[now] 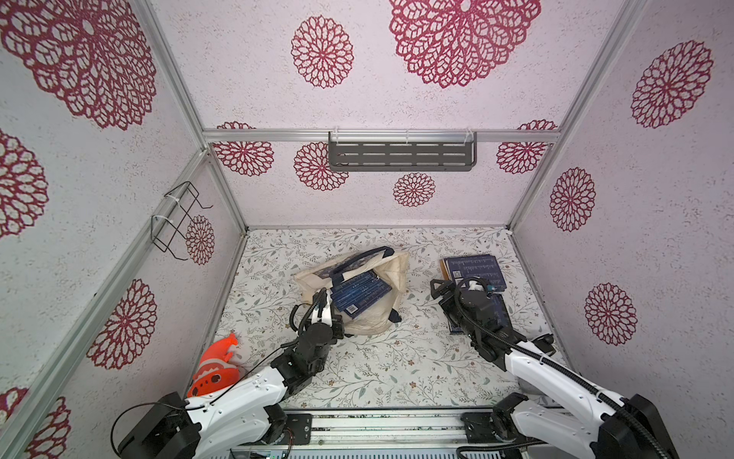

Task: Take out the books from the canvas bag
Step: Pick up the book from the canvas bag.

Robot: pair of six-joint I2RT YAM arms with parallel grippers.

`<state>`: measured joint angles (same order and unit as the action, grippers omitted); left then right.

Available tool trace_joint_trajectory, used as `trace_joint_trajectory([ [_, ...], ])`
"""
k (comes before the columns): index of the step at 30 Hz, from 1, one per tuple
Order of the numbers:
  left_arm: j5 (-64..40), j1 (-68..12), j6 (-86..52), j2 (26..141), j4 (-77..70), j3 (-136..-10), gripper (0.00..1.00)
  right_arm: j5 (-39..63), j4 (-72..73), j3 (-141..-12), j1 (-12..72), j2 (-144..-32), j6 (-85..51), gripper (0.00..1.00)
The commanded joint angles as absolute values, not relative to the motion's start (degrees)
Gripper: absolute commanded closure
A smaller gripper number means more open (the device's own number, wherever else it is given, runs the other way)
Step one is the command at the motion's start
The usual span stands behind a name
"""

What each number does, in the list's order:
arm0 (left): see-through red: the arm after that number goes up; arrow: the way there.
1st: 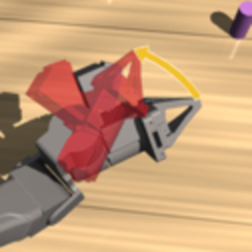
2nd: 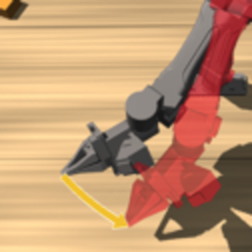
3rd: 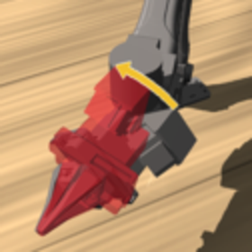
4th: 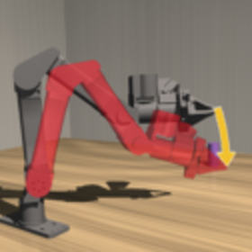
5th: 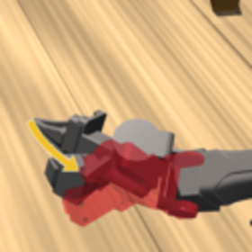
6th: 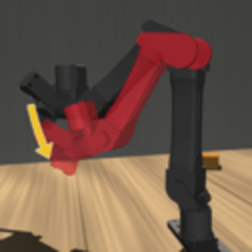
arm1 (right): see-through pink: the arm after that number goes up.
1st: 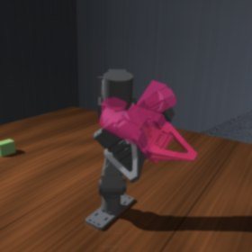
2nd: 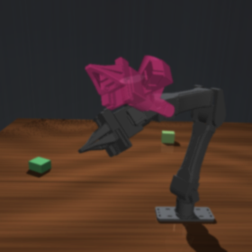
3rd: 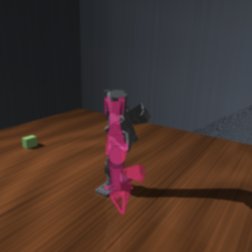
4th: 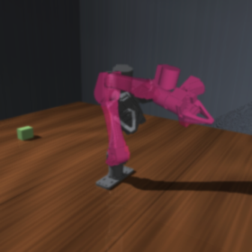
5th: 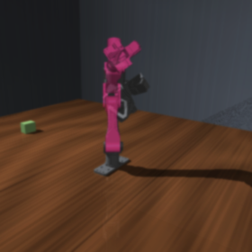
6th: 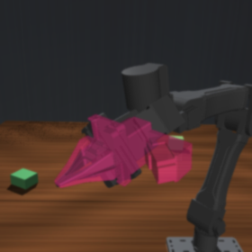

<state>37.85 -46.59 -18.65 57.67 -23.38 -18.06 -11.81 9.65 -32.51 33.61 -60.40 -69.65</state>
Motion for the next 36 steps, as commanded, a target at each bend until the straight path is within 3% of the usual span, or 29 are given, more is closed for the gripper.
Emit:
trace_joint_trajectory([
  [1,37.44,-47.88,-18.28,58.17,-25.16,-19.68,1.00,-12.13,13.49,-35.07,36.98,-62.43,-67.27,0.08],
  [10,37.36,-47.87,-18.17,58.68,-25.21,-19.86,1.00,-11.22,17.78,-41.66,46.61,-71.24,-63.83,0.26],
  [15,37.35,-47.95,-18.12,58.97,-25.18,-20.03,1.00,-10.23,19.10,-45.96,50.45,-78.24,-62.40,0.30],
  [25,37.38,-47.98,-18.02,58.94,-25.12,-20.11,1.00,-8.35,20.71,-51.34,51.88,-93.64,-64.79,0.42],
  [36,37.35,-48.11,-17.92,58.89,-24.96,-20.17,1.00,-11.91,21.25,-55.80,51.52,-105.55,-66.91,0.44],
])
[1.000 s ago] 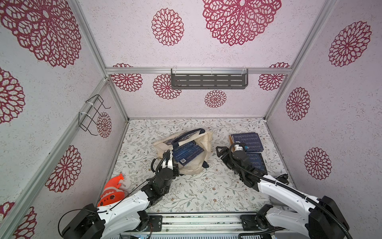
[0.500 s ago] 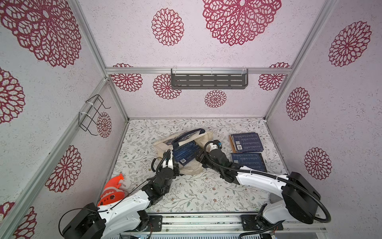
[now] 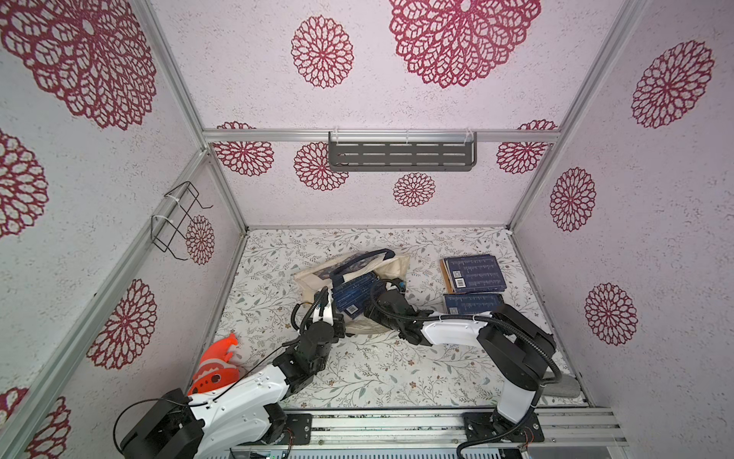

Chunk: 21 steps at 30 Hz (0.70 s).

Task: Take out the books from the canvas bag
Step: Pick up the book from the canvas bag.

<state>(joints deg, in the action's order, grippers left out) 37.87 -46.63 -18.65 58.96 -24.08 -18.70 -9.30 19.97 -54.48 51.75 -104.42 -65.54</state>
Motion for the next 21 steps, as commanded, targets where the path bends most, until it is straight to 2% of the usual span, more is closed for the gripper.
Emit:
trace_joint_trajectory([
  [1,37.35,-48.13,-17.86,58.88,-25.01,-20.13,1.00,-12.28,21.44,-56.13,51.45,-106.31,-67.12,0.44],
  [7,37.35,-48.16,-17.79,58.84,-25.03,-20.13,1.00,-13.12,22.91,-57.82,51.15,-110.48,-67.66,0.48],
  [14,37.27,-48.15,-17.80,58.80,-24.96,-20.04,1.00,-14.52,31.36,-56.75,50.46,-113.10,-66.53,0.50],
  [21,37.18,-48.12,-17.74,58.75,-24.96,-20.06,1.00,-13.91,33.48,-56.97,50.15,-114.51,-67.06,0.69],
])
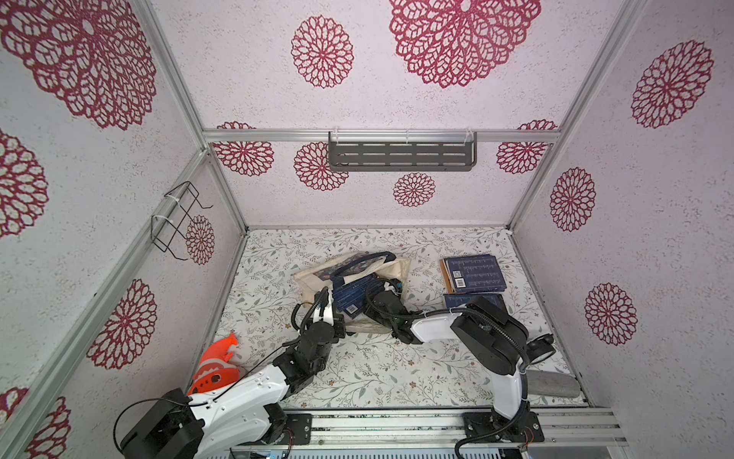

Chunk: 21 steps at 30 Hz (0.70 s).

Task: Take out the books from the canvas bag
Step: Pick up the book from the canvas bag.

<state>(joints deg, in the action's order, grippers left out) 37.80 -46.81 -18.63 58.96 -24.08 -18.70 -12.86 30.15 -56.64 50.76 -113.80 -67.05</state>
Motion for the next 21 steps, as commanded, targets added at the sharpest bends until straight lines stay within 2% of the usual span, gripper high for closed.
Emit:
trace_joint_trajectory([
  [1,37.22,-48.10,-17.72,58.80,-24.96,-20.09,1.00,-13.65,33.87,-56.91,50.07,-114.69,-67.15,0.72],
  [5,37.27,-48.12,-17.75,58.71,-24.93,-20.04,1.00,-13.45,34.81,-56.26,49.92,-113.90,-67.25,0.81],
  [7,37.35,-48.14,-17.70,58.80,-24.96,-20.04,1.00,-13.36,34.91,-55.62,50.01,-112.63,-67.17,0.89],
  [9,37.35,-48.10,-17.75,58.86,-24.95,-20.05,1.00,-13.25,35.31,-54.63,50.02,-110.83,-67.32,0.92],
  [21,37.49,-48.16,-17.84,59.50,-24.94,-20.29,1.00,-14.90,34.31,-46.49,51.19,-96.96,-68.55,0.98],
])
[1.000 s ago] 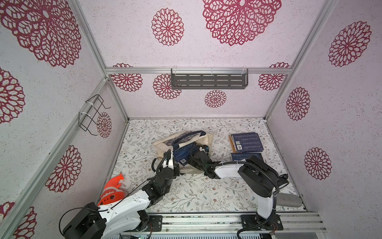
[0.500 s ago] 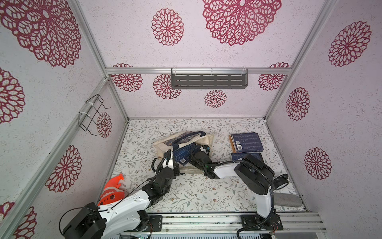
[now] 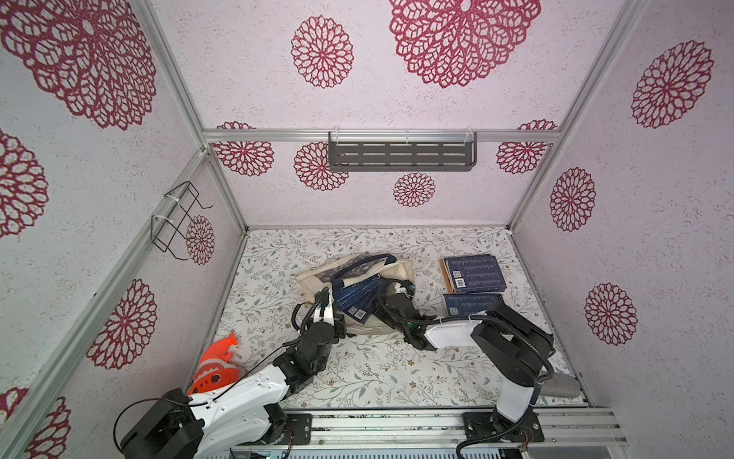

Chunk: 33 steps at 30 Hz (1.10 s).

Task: Take out the books from the canvas bag
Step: Pick up the book from the canvas bag.

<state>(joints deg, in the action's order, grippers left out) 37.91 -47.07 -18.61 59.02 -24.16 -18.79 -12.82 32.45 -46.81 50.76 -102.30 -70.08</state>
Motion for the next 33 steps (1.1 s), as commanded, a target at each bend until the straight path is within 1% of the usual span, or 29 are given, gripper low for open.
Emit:
trace_joint_trajectory([
  [1,37.52,-48.16,-17.84,59.59,-24.94,-20.31,1.00,-15.00,33.74,-46.05,51.22,-95.90,-68.60,0.98],
  [6,37.45,-48.17,-17.83,59.85,-24.96,-20.39,1.00,-15.10,33.22,-44.10,51.21,-92.19,-68.72,0.97],
  [8,37.44,-48.17,-17.75,59.93,-24.87,-20.48,1.00,-15.29,33.16,-43.81,51.23,-91.44,-68.69,0.95],
  [14,37.53,-48.17,-17.75,60.12,-24.78,-20.57,1.00,-13.32,33.39,-44.04,51.15,-93.69,-69.93,0.70],
  [23,37.45,-48.22,-17.75,59.86,-24.71,-20.57,1.00,-11.55,34.46,-44.91,51.04,-98.98,-73.46,0.64],
  [26,37.44,-48.24,-17.71,59.59,-24.65,-20.48,1.00,-9.45,35.75,-45.63,50.78,-101.73,-75.04,0.66],
  [29,37.47,-48.17,-17.75,59.59,-24.68,-20.50,1.00,-9.08,37.42,-45.55,50.78,-103.07,-75.77,0.79],
  [33,37.47,-48.25,-17.75,59.76,-24.79,-20.48,1.00,-10.44,37.42,-44.76,50.78,-101.77,-75.24,0.92],
])
